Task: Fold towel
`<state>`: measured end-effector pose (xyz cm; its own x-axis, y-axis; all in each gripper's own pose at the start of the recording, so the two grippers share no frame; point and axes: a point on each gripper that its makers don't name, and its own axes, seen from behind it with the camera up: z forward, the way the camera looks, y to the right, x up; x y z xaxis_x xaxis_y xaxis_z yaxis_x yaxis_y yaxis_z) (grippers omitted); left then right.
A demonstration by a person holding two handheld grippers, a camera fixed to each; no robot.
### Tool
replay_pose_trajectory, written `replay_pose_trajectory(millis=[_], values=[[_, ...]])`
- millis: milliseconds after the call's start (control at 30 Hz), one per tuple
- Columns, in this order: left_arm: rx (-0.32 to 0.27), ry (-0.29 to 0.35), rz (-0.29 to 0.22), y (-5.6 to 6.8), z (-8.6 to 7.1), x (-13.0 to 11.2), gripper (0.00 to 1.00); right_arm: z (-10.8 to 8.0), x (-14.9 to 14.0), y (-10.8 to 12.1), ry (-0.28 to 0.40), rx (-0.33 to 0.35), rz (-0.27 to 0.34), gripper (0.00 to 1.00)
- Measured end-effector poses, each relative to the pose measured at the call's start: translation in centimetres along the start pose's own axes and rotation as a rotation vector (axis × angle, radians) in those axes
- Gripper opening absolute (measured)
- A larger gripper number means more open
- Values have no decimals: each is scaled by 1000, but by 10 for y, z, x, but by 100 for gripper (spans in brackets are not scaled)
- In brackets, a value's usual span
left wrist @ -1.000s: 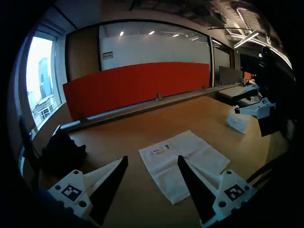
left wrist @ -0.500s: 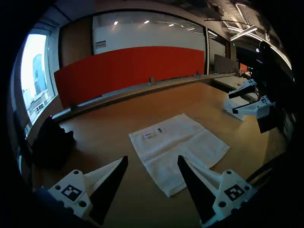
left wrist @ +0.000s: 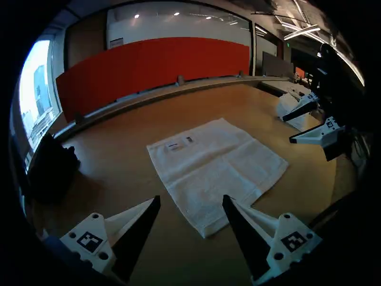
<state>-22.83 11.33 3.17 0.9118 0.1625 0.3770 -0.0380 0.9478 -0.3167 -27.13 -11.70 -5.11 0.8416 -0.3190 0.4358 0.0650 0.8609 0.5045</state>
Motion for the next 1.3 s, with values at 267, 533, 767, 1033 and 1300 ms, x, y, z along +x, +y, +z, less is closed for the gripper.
replay_pose_trajectory(millis=[267, 533, 767, 1033, 1300], values=[[-24, -55, 4, 7, 19, -26, 97, 12, -32, -9, -59, 27, 1, 100], [-49, -107, 4, 15, 31, -47, 97, 21, -57, -17, -111, 52, -14, 100], [-59, -162, 5, 19, 37, -64, 97, 24, -74, -23, -152, 75, -19, 100], [-77, -197, 6, 24, 40, -73, 97, 26, -81, -25, -175, 97, -18, 99], [-83, -220, 20, 27, 42, -79, 96, 26, -85, -27, -191, 125, -15, 91]])
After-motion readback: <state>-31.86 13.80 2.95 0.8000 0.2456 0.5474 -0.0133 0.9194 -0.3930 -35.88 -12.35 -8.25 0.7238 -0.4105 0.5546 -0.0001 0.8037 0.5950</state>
